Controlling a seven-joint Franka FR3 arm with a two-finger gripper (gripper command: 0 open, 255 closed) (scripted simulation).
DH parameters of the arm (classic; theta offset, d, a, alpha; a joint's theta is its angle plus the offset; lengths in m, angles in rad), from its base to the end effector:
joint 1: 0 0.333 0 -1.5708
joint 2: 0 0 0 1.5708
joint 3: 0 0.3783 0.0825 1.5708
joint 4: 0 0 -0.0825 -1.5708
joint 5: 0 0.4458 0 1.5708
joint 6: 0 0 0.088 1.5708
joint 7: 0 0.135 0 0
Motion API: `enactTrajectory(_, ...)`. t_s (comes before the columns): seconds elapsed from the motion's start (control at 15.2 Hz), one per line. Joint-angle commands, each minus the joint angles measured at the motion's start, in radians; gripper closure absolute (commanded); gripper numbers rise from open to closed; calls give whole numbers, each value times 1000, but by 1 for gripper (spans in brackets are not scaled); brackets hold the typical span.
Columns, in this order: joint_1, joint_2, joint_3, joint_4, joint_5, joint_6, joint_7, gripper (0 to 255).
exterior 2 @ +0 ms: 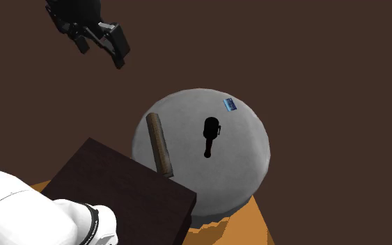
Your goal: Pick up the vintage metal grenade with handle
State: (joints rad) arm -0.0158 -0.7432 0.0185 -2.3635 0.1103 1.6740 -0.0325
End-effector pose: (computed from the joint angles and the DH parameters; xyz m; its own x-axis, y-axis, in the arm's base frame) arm 0.3493 0.0163 0.5982 0.9982 0.0195 0.0562 0.0248 -0.9951 -0.0957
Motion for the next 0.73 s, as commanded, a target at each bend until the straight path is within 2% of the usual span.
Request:
enactTrajectory(0.0, 0, 0, 0, 0, 0, 0, 0, 0)
enactTrajectory(0.66, -62, 178, -84, -124, -82, 290, -110, 0)
